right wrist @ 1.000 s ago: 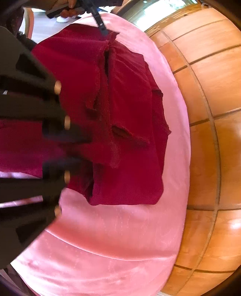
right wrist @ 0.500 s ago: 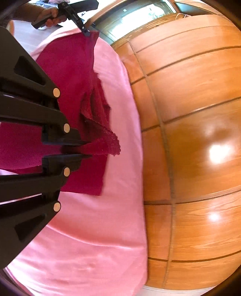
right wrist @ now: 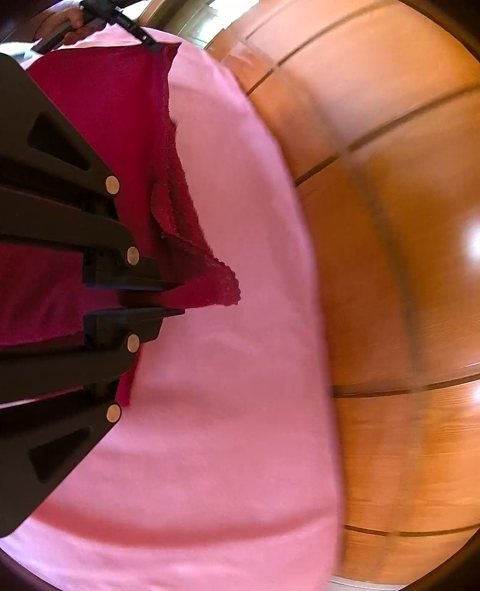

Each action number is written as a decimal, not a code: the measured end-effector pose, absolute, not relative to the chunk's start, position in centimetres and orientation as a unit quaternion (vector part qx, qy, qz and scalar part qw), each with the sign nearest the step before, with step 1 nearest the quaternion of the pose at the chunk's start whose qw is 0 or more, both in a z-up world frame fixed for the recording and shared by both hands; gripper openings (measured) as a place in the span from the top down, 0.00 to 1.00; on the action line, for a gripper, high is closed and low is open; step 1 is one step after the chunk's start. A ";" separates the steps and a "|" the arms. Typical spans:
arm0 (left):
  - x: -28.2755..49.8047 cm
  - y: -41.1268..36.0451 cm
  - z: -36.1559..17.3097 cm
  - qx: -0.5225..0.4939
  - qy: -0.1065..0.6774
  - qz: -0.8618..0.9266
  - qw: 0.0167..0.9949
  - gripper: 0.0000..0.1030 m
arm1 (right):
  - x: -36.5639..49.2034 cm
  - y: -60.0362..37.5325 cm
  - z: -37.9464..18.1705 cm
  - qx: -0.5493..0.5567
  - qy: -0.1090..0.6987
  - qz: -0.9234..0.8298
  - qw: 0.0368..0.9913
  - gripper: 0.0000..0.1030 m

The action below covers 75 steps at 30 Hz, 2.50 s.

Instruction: Fold small clothes

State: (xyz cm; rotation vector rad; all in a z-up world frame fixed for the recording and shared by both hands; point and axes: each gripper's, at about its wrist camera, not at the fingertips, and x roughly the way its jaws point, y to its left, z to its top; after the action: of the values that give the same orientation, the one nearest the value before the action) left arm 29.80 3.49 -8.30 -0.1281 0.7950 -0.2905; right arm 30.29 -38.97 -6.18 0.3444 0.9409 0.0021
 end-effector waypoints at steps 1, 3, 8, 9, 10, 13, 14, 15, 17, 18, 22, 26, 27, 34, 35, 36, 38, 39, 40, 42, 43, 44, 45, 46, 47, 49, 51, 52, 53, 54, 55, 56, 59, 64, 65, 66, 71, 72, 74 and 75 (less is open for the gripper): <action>30.5 3.5 -9.9 -0.060 0.407 -0.123 0.903 0.93 | 30.7 -39.1 -7.6 0.169 0.465 -0.005 0.869 0.90; 30.9 3.9 -11.6 -0.070 0.430 -0.119 0.892 0.93 | 30.6 -39.3 -8.6 0.183 0.469 -0.003 0.864 0.86; 29.0 5.5 -10.5 -0.088 0.413 -0.097 0.901 0.75 | 28.3 -39.7 -6.7 0.174 0.433 -0.006 0.884 0.35; 28.4 5.8 -10.0 -0.089 0.409 -0.093 0.904 0.75 | 27.2 -39.9 -6.0 0.175 0.424 -0.004 0.889 0.35; 27.6 6.3 -9.7 -0.091 0.403 -0.091 0.906 0.75 | 26.1 -40.1 -5.6 0.181 0.420 0.000 0.889 0.34; 24.5 7.7 -9.3 -0.116 0.398 -0.106 0.904 0.60 | 22.5 -41.2 -4.9 0.202 0.411 0.018 0.889 0.32; 23.7 8.0 -8.9 -0.125 0.394 -0.113 0.904 0.47 | 21.0 -41.4 -5.0 0.208 0.414 0.028 0.886 0.32; 22.5 8.3 -8.9 -0.137 0.389 -0.124 0.902 0.40 | 19.9 -41.4 -5.1 0.212 0.417 0.035 0.883 0.32; 20.1 8.6 -9.2 -0.156 0.392 -0.150 0.894 0.40 | 16.8 -41.2 -5.4 0.221 0.427 0.051 0.875 0.32; 19.0 8.7 -9.4 -0.159 0.394 -0.156 0.892 0.40 | 14.9 -41.1 -5.7 0.223 0.433 0.059 0.871 0.32; 13.9 8.8 -10.3 -0.159 0.398 -0.184 0.885 0.40 | 11.0 -40.1 -6.4 0.223 0.438 0.069 0.868 0.38; 10.7 9.5 -11.8 -0.165 0.412 -0.180 0.878 0.40 | 9.3 -39.1 -7.5 0.224 0.445 0.079 0.863 0.46; 10.5 9.6 -12.0 -0.164 0.416 -0.176 0.877 0.40 | 9.5 -39.0 -7.7 0.219 0.450 0.077 0.862 0.53; 7.9 9.1 -11.1 -0.128 0.399 -0.228 0.879 0.40 | 9.4 -39.4 -6.3 0.179 0.438 0.052 0.879 0.91; 7.8 8.8 -11.0 -0.122 0.397 -0.241 0.877 0.40 | 9.5 -39.5 -6.3 0.173 0.440 0.046 0.880 0.91; 8.0 8.5 -11.1 -0.115 0.397 -0.248 0.876 0.39 | 9.7 -39.5 -6.6 0.168 0.444 0.041 0.879 0.91; 8.9 7.2 -11.6 -0.086 0.402 -0.252 0.876 0.39 | 10.7 -39.3 -8.2 0.152 0.461 0.022 0.874 0.91; 9.5 6.8 -11.9 -0.073 0.403 -0.253 0.876 0.39 | 11.1 -39.2 -8.9 0.148 0.467 0.016 0.872 0.91; 10.1 6.3 -12.3 -0.056 0.405 -0.254 0.877 0.40 | 11.6 -39.2 -9.7 0.150 0.471 0.011 0.869 0.91; 11.2 6.0 -13.0 -0.036 0.409 -0.263 0.873 0.71 | 12.1 -39.5 -10.2 0.155 0.471 0.007 0.868 0.91; 11.7 5.9 -13.2 -0.033 0.416 -0.283 0.863 0.80 | 12.3 -39.6 -10.3 0.157 0.472 0.006 0.867 0.91; 11.7 5.9 -13.2 -0.026 0.415 -0.294 0.861 0.85 | 12.4 -39.5 -10.2 0.152 0.474 0.004 0.867 0.91; 11.5 5.7 -12.9 -0.012 0.410 -0.302 0.860 0.88 | 12.4 -39.5 -10.1 0.146 0.477 0.004 0.867 0.91; 11.3 5.5 -12.5 0.010 0.407 -0.309 0.860 0.88 | 12.4 -39.6 -10.0 0.144 0.479 0.004 0.866 0.90; 11.1 5.5 -12.2 0.024 0.404 -0.312 0.859 0.89 | 12.4 -39.6 -9.9 0.144 0.480 0.004 0.865 0.90; 10.6 6.0 -11.6 0.049 0.401 -0.316 0.859 0.89 | 12.3 -39.7 -9.6 0.141 0.482 0.003 0.865 0.90; 10.5 6.5 -11.8 0.061 0.406 -0.318 0.855 0.91 | 12.4 -39.4 -9.8 0.135 0.485 0.001 0.864 0.90; 10.4 6.6 -12.2 0.064 0.411 -0.318 0.852 0.91 | 12.4 -39.3 -10.0 0.133 0.486 -0.001 0.864 0.90; 10.2 6.6 -12.7 0.067 0.417 -0.315 0.850 0.91 | 12.6 -39.2 -10.1 0.131 0.485 -0.002 0.865 0.90; 10.2 6.7 -13.2 0.066 0.423 -0.310 0.849 0.93 | 12.6 -39.1 -10.1 0.130 0.484 -0.004 0.865 0.89; 10.1 6.8 -13.6 0.059 0.429 -0.301 0.850 0.95 | 12.5 -39.0 -10.1 0.127 0.485 -0.005 0.865 0.89; 10.1 7.1 -13.6 0.048 0.431 -0.294 0.852 0.95 | 12.4 -39.0 -10.0 0.122 0.486 -0.007 0.866 0.89; 9.9 8.9 -12.6 -0.016 0.425 -0.274 0.863 0.95 | 12.0 -39.2 -9.2 0.109 0.489 -0.013 0.865 0.70; 9.9 10.5 -9.3 -0.090 0.382 -0.243 0.887 0.90 | 10.9 -39.9 -6.1 0.099 0.456 -0.033 0.884 0.56; 10.2 10.3 -8.6 -0.104 0.373 -0.242 0.890 0.75 | 10.9 -39.8 -5.4 0.101 0.446 -0.032 0.889 0.55; 10.4 10.0 -8.1 -0.113 0.365 -0.243 0.892 0.57 | 11.2 -39.5 -4.7 0.102 0.437 -0.026 0.893 0.54; 13.0 5.2 -6.6 -0.101 0.341 -0.239 0.904 0.48 | 14.9 -35.5 -3.6 0.084 0.419 0.038 0.903 0.50; 13.8 4.1 -6.6 -0.093 0.343 -0.230 0.906 0.47 | 16.2 -34.0 -3.6 0.072 0.419 0.056 0.903 0.50; 15.3 2.2 -6.6 -0.081 0.344 -0.224 0.908 0.47 | 18.4 -32.1 -3.7 0.053 0.420 0.081 0.902 0.50; 15.8 1.6 -6.7 -0.079 0.347 -0.222 0.908 0.48 | 19.6 -31.1 -3.7 0.041 0.420 0.091 0.902 0.49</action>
State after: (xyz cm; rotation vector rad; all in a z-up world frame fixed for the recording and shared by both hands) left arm 15.78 1.58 -6.70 -0.1625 0.7157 -0.4583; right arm 19.61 -31.06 -3.72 0.0838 0.8679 0.1874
